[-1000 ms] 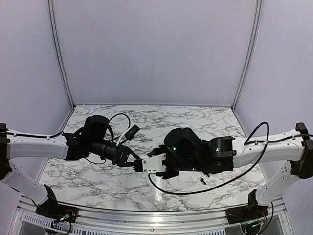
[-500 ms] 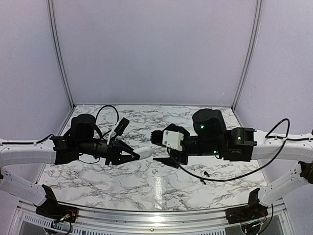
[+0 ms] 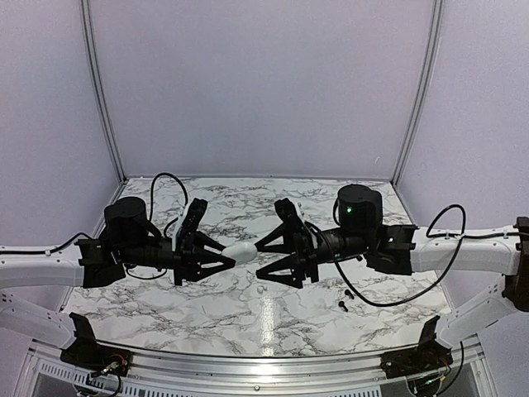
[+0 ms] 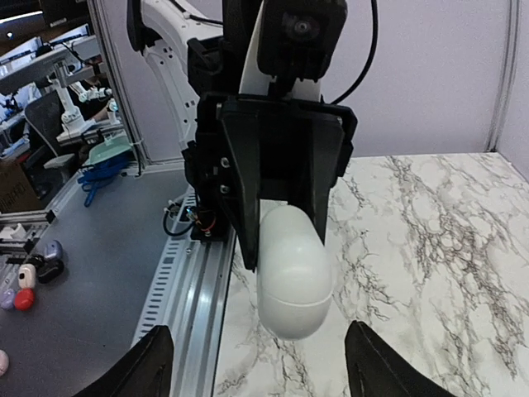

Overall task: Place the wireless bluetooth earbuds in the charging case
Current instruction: Pass from the left arm to the right

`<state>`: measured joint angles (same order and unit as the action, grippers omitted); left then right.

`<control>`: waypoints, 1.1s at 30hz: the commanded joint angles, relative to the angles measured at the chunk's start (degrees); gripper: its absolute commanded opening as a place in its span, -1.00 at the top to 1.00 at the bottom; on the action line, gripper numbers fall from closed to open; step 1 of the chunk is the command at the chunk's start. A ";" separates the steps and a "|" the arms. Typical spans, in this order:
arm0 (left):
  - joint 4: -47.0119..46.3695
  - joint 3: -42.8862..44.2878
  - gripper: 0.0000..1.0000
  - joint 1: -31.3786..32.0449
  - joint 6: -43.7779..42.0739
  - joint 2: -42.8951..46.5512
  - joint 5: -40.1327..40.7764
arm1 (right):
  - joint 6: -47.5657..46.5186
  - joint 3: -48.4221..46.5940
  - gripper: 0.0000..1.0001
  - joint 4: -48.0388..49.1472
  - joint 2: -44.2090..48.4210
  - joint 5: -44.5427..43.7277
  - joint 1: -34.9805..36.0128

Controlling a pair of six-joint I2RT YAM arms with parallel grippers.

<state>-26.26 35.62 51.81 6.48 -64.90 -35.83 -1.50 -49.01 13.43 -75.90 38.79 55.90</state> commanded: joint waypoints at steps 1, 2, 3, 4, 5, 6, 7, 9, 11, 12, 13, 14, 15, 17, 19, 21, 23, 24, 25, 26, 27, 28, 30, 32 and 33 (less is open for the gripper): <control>-2.82 2.22 1.00 0.88 -2.95 -0.18 1.47 | 6.87 -1.78 -0.37 7.72 -0.49 6.60 -0.35; -2.97 2.37 1.00 1.02 -3.04 -0.22 1.73 | 7.05 -2.03 -0.33 7.48 -0.70 6.79 -0.35; -3.06 2.60 1.00 1.18 -3.17 -0.29 1.80 | 7.23 -2.09 -0.30 7.45 -0.86 6.90 -0.36; -3.20 2.75 1.00 1.31 -3.29 -0.42 1.84 | 7.48 -1.95 -0.27 7.55 -1.03 7.04 -0.35; -3.32 3.05 1.00 1.48 -3.33 -0.59 1.87 | 7.78 -1.78 -0.23 8.10 -1.09 7.15 -0.35; -3.40 3.17 1.00 1.57 -3.40 -0.76 1.98 | 8.12 -1.57 -0.19 8.72 -1.09 7.18 -0.35; -3.44 3.41 1.00 1.76 -3.40 -0.94 2.26 | 8.48 -1.31 -0.13 9.32 -1.24 7.10 -0.35; -3.91 3.89 1.00 2.09 -3.20 -1.50 2.91 | 8.83 -1.20 -0.06 9.62 -1.56 7.03 -0.36; -5.09 4.11 1.00 2.67 -2.85 -2.28 3.40 | 9.11 -0.69 -0.02 10.15 -1.47 6.48 -0.35; -5.56 4.31 1.00 2.94 -2.81 -2.70 3.62 | 9.18 -0.50 0.01 10.46 -1.33 6.28 -0.35; -6.09 4.43 1.00 3.16 -2.74 -3.18 3.80 | 9.23 -0.33 0.02 10.62 -1.13 6.10 -0.35; -6.49 4.48 1.00 3.34 -2.63 -3.54 3.87 | 9.23 -0.20 0.03 10.76 -0.91 5.97 -0.35; -6.90 4.57 1.00 3.46 -2.43 -3.94 3.78 | 9.19 -0.13 0.05 10.76 -0.84 5.94 -0.35; -7.68 4.83 1.00 3.62 -2.08 -4.53 3.98 | 8.98 0.02 0.14 10.72 -0.67 5.87 -0.35; -8.30 4.98 1.00 3.71 -1.87 -4.85 4.04 | 9.03 0.48 0.23 11.00 -0.63 5.78 -0.35; -9.19 4.89 1.00 3.81 -1.71 -4.88 4.23 | 9.18 1.01 0.26 11.28 -0.80 5.76 -0.35; -9.64 5.02 1.00 3.91 -1.68 -4.96 4.21 | 9.43 1.60 0.27 11.94 -0.83 5.94 -0.36; -9.75 5.06 1.00 3.95 -1.68 -5.01 4.24 | 9.49 1.88 0.26 12.12 -0.83 5.95 -0.36; -9.84 5.15 1.00 3.99 -1.73 -5.01 4.24 | 9.49 2.04 0.25 12.22 -0.83 5.81 -0.35; -9.86 5.20 1.00 4.00 -1.80 -4.98 4.13 | 9.50 2.17 0.23 12.23 -0.83 5.74 -0.33; -9.93 5.20 1.00 4.00 -1.83 -4.97 4.11 | 9.50 2.32 0.19 12.22 -0.83 5.65 -0.39; -10.02 5.25 1.00 4.00 -1.82 -4.93 4.18 | 9.50 2.46 0.13 12.23 -0.87 5.47 -0.37; -10.04 5.23 1.00 4.04 -1.82 -4.99 4.32 | 9.50 2.77 0.09 12.52 -0.83 5.35 -0.35; -10.05 5.12 1.00 4.03 -1.58 -5.02 4.24 | 9.69 2.99 0.10 12.89 -0.96 5.25 -0.35; -10.04 5.02 1.00 4.07 -1.44 -4.97 4.25 | 9.82 3.08 0.11 13.20 -0.93 5.30 -0.35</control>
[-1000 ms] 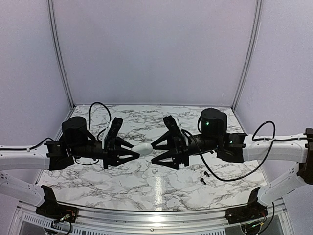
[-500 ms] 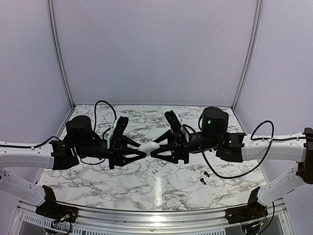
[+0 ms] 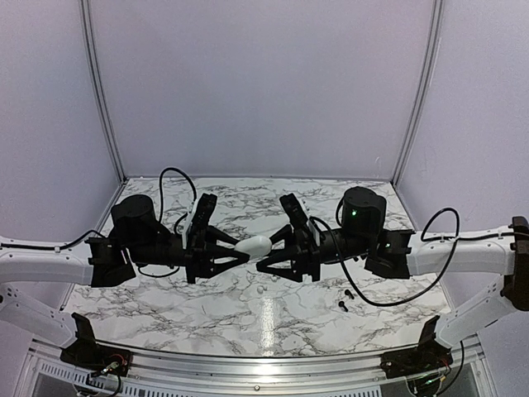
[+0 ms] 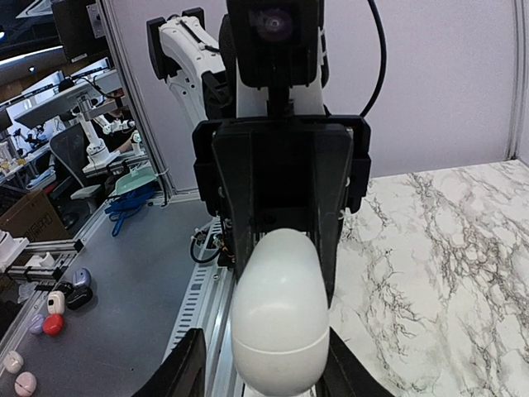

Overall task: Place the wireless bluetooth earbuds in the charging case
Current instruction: Pass from the left arm to the right

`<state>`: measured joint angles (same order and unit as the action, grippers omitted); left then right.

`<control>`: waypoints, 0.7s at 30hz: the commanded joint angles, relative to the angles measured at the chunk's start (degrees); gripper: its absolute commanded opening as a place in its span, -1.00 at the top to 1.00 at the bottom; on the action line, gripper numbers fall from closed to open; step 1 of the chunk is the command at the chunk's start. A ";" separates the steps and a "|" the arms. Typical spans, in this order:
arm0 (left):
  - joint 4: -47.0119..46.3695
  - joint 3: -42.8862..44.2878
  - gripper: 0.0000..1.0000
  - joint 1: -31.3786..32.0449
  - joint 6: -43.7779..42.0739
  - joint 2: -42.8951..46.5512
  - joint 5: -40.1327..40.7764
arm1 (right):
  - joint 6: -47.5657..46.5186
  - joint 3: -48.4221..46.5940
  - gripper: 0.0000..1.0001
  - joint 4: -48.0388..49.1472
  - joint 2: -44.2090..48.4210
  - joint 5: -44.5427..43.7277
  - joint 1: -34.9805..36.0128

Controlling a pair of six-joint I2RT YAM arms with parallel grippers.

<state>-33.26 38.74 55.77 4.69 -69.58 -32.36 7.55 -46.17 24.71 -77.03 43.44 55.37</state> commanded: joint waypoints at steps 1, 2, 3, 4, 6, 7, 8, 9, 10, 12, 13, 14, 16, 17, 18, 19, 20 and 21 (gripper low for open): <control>-3.04 1.85 1.00 0.12 0.37 -0.29 0.79 | 0.99 0.30 0.12 2.31 0.22 0.72 0.19; -3.04 1.78 1.00 0.13 0.38 -0.31 0.73 | 1.06 0.44 0.13 2.44 0.28 0.72 0.13; -3.04 1.77 1.00 0.12 0.27 -0.29 0.69 | 1.05 0.45 0.13 2.50 0.42 0.64 0.17; -3.04 1.68 1.00 0.13 0.17 -0.29 0.64 | 1.10 0.52 0.13 2.64 0.60 0.53 0.17; -3.04 1.60 1.00 0.13 0.25 -0.39 0.65 | 1.32 0.64 0.12 2.86 0.81 0.27 0.17; -3.04 1.62 1.00 0.17 0.25 -0.50 0.59 | 1.51 0.63 0.11 3.05 0.90 0.20 0.17; -3.04 1.68 1.00 0.21 0.31 -0.47 0.60 | 1.73 0.78 0.11 3.32 1.00 0.16 0.17; -3.04 1.63 1.00 0.28 0.27 -0.49 0.56 | 1.88 0.87 0.10 3.62 1.11 0.11 0.17; -3.04 1.63 1.00 0.38 0.27 -0.55 0.53 | 2.05 0.92 0.09 3.75 1.22 -0.12 0.17; -3.07 1.61 1.00 0.48 0.19 -0.85 0.47 | 2.19 1.06 0.08 4.05 1.35 -0.59 0.09; -3.05 1.65 1.00 0.55 0.23 -1.00 0.40 | 2.32 1.06 0.07 4.22 1.36 -0.82 0.08; -3.04 1.70 1.00 0.57 0.25 -1.07 0.36 | 2.50 1.08 0.07 4.44 1.36 -0.89 0.01; -3.05 1.80 1.00 0.66 0.27 -1.26 0.51 | 2.64 1.14 0.07 4.79 1.28 -0.82 0.00; -3.04 1.80 1.00 0.73 0.32 -1.29 0.48 | 2.73 1.21 0.08 4.94 1.27 -0.81 0.00; -3.04 1.90 1.00 0.74 0.24 -1.33 0.47 | 2.84 1.30 0.08 5.13 1.27 -0.84 0.00; -3.04 1.85 1.00 0.82 0.15 -1.30 0.50 | 2.97 1.34 0.10 5.29 1.34 -0.89 0.00; -3.04 1.82 1.00 0.83 0.12 -1.31 0.64 | 2.99 1.28 0.12 5.34 1.30 -0.83 0.00; -3.04 1.79 1.00 0.86 0.09 -1.29 0.71 | 3.04 1.22 0.14 5.28 1.28 -0.77 -0.05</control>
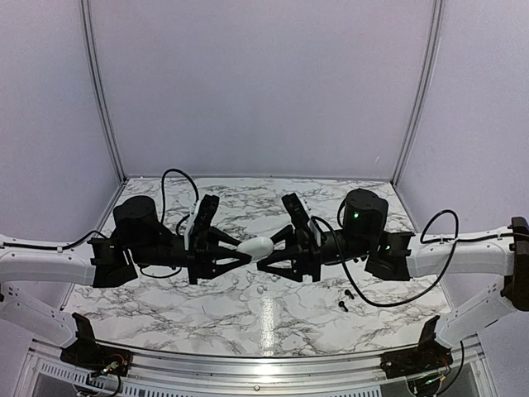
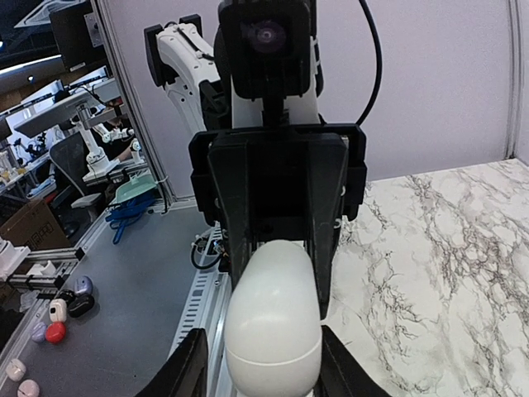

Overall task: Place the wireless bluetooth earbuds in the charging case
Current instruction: Pass from the left arm to the right

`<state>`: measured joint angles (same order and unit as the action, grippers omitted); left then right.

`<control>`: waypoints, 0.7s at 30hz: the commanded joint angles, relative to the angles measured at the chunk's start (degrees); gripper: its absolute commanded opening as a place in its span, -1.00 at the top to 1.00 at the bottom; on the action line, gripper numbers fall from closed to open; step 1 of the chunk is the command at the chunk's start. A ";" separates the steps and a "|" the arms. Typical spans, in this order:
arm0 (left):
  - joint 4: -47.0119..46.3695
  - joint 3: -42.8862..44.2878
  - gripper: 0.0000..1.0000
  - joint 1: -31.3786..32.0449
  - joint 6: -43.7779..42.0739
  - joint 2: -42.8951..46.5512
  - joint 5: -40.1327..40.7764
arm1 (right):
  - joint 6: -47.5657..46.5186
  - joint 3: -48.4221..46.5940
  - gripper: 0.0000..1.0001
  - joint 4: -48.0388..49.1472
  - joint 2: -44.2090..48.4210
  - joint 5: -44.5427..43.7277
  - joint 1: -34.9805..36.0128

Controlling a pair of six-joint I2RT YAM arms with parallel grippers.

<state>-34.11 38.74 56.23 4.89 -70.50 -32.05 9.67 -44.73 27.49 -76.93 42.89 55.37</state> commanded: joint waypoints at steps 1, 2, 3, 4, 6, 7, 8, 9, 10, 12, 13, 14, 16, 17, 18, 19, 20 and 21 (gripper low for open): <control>-2.24 1.79 1.00 0.38 -0.17 -0.34 0.42 | 0.80 -0.34 0.16 2.44 1.09 -0.10 -0.03; -2.20 1.80 1.00 0.37 -0.19 -0.34 0.56 | 0.79 -0.30 0.19 2.40 1.08 -0.03 -0.01; -2.19 1.82 1.00 0.39 -0.21 -0.36 0.63 | 0.83 -0.30 0.21 2.40 1.08 0.04 0.00; -2.20 1.86 1.00 0.40 -0.21 -0.37 0.74 | 0.79 -0.25 0.24 2.44 1.08 0.03 0.00; -2.19 1.80 1.00 0.46 -0.24 -0.46 0.85 | 0.71 -0.24 0.29 2.40 1.16 0.00 0.00; -2.19 1.81 1.00 0.46 -0.27 -0.52 1.00 | 0.77 -0.27 0.32 2.40 1.16 0.04 0.00; -2.19 1.78 1.00 0.47 -0.23 -0.54 1.07 | 0.78 -0.30 0.34 2.40 1.16 0.08 0.00; -2.19 1.74 1.00 0.46 -0.23 -0.61 1.17 | 0.79 -0.31 0.37 2.40 1.16 0.15 -0.06; -2.19 1.64 1.00 0.46 -0.28 -0.63 1.28 | 0.79 -0.36 0.39 2.46 1.16 0.24 -0.01; -2.19 1.67 1.00 0.47 -0.19 -0.76 1.40 | 0.79 -0.43 0.43 2.49 1.19 0.34 0.00; -2.19 1.66 1.00 0.46 -0.09 -0.92 1.38 | 0.74 -0.48 0.46 2.38 1.19 0.42 0.00; -2.19 1.74 1.00 0.46 -0.08 -0.95 1.38 | 0.64 -0.48 0.49 2.21 1.19 0.51 -0.08; -2.19 1.73 0.80 0.46 0.38 -0.98 1.73 | 0.03 -0.52 0.56 1.50 1.29 0.48 -0.09; -2.15 1.77 0.55 0.46 0.77 -0.84 2.30 | -0.64 -0.50 0.61 0.80 1.44 0.22 -0.09; -2.04 1.65 0.31 0.47 1.38 -0.64 3.10 | -1.27 -0.61 0.63 -0.08 1.57 0.06 -0.14; -1.95 1.57 0.12 0.46 1.62 -0.30 3.76 | -2.16 -0.80 0.65 -1.19 1.74 -0.14 -0.12; -1.85 1.52 -0.03 0.46 1.63 -0.09 4.31 | -3.10 -1.03 0.68 -2.68 1.90 -0.30 -0.09; -1.81 1.45 -0.07 0.46 1.92 0.16 4.93 | -4.06 -1.30 0.69 -4.02 1.99 -0.46 -0.09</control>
<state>-34.48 38.83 56.62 6.22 -70.61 -29.85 8.82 -44.73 26.96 -76.82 41.47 55.11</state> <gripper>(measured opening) 0.478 0.268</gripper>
